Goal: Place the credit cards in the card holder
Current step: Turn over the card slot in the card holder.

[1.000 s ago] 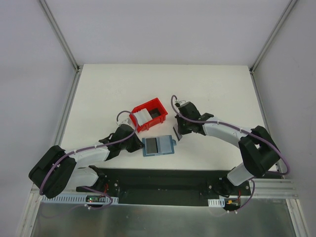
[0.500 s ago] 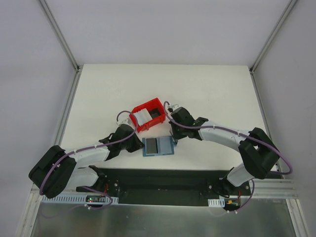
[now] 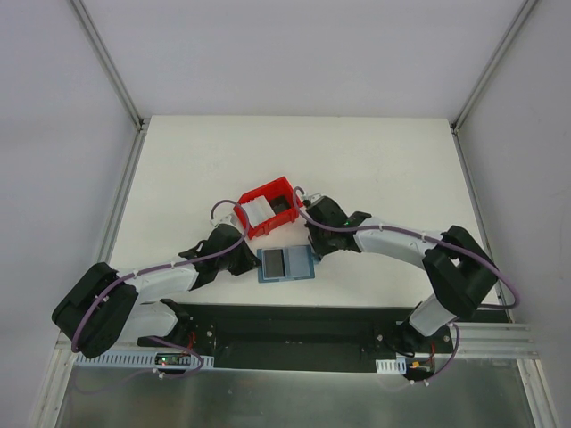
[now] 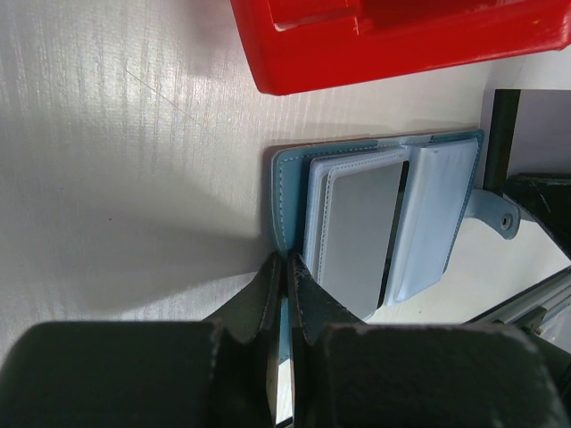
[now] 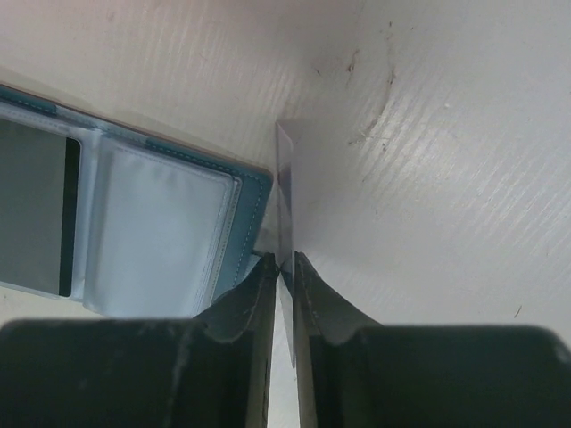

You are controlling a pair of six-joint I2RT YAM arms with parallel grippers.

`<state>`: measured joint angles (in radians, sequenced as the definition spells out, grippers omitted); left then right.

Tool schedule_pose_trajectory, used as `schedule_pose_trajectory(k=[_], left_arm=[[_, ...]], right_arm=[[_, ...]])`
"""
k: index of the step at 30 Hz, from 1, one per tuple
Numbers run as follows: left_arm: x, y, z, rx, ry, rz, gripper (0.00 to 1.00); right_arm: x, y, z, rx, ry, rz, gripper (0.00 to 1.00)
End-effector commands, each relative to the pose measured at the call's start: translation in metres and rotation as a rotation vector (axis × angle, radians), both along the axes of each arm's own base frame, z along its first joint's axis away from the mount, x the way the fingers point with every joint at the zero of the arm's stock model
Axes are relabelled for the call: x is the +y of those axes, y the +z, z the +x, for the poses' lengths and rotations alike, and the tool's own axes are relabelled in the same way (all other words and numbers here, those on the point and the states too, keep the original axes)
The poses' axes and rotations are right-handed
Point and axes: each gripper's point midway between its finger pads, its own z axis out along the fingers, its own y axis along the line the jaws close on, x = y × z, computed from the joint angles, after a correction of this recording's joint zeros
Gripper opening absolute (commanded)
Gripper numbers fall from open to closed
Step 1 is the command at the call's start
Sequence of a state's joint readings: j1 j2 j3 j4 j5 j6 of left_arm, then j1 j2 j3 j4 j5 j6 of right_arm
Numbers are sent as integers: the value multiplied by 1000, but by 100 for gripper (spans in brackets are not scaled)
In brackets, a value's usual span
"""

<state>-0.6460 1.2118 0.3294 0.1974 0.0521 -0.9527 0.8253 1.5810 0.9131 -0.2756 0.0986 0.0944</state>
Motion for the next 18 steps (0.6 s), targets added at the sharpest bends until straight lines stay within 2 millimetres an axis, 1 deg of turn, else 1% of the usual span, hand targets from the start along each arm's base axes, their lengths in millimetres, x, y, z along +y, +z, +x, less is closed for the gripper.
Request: schedule_pose_trajectory(k=[1,3,5,8,9,10,13,15,16,18], left_arm=[[23,-28,-22,105,-11,115,0],[23,-28,-22,105,-12,116,0],[22,-27,-21,103,-12,115,0],[23,-28,-23,106,-13,115,0],[24,-29,-22,107,-8,117,0],[24,-29,-23,107,-11,119,0],[23,-29,-23,109,-13,117,0],[24,-30,-24,112,-15,122,0],[23,-30,-23,112,-17,119,0],[23,-31,-24,117,-18,121,0]], right_arm=[[10,15,14,-40,6,5,15],[14,17,17,-47,13,8,16],[17,20,20,-53,14,8,20],[19,20,26,-48,17,7,20],[19,20,27,-45,16,7,18],[19,19,28,-39,17,2,12],[17,16,26,-29,16,-9,4],[14,15,25,-25,10,-9,3],[14,16,24,-28,10,-6,1],[12,21,25,-45,4,-3,0]])
